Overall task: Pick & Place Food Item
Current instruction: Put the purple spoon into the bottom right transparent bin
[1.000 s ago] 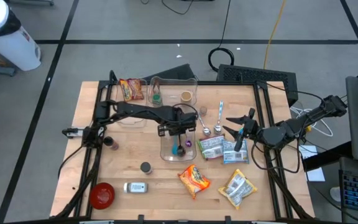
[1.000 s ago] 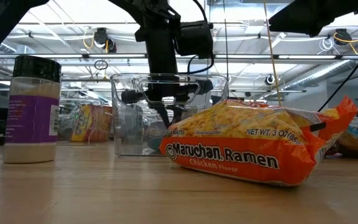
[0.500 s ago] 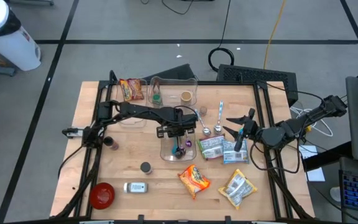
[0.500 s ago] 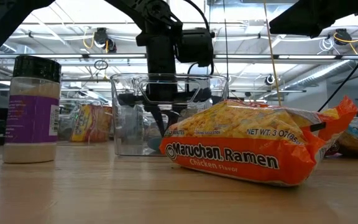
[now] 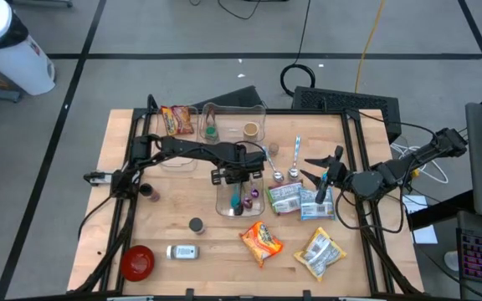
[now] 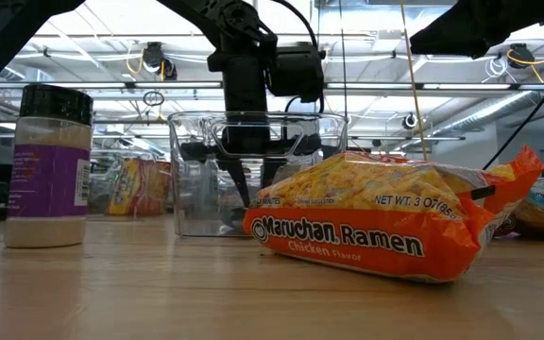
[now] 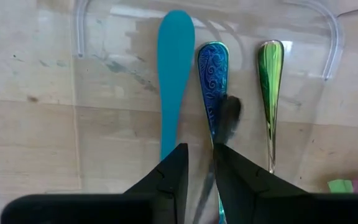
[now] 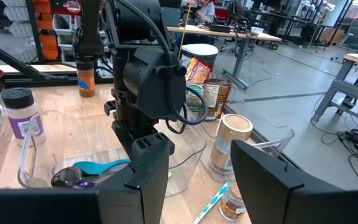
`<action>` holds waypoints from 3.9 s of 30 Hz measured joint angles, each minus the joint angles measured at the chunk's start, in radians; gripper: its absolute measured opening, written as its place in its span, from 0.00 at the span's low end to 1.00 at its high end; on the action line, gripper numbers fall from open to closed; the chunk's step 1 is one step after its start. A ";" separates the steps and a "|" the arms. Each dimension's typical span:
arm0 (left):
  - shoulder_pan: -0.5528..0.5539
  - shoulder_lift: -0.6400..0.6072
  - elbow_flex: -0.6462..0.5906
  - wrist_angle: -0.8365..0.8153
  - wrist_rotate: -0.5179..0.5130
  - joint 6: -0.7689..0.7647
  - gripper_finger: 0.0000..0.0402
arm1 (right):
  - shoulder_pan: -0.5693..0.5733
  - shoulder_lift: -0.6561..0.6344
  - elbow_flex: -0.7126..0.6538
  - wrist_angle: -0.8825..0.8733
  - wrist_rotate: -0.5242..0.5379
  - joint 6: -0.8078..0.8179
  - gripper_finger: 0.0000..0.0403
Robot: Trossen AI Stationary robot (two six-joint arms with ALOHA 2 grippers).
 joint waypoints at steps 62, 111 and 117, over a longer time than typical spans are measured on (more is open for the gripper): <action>0.209 -0.547 -0.001 0.967 0.686 1.025 0.20 | -0.640 0.461 0.641 -1.136 -0.563 0.645 0.41; 0.075 -0.547 -0.002 0.783 0.782 1.130 0.20 | -0.918 0.338 -0.076 -0.719 -0.676 1.416 0.40; 0.076 -0.547 -0.002 0.783 0.782 1.130 0.20 | -0.946 0.338 -0.097 -0.683 -0.705 1.366 0.29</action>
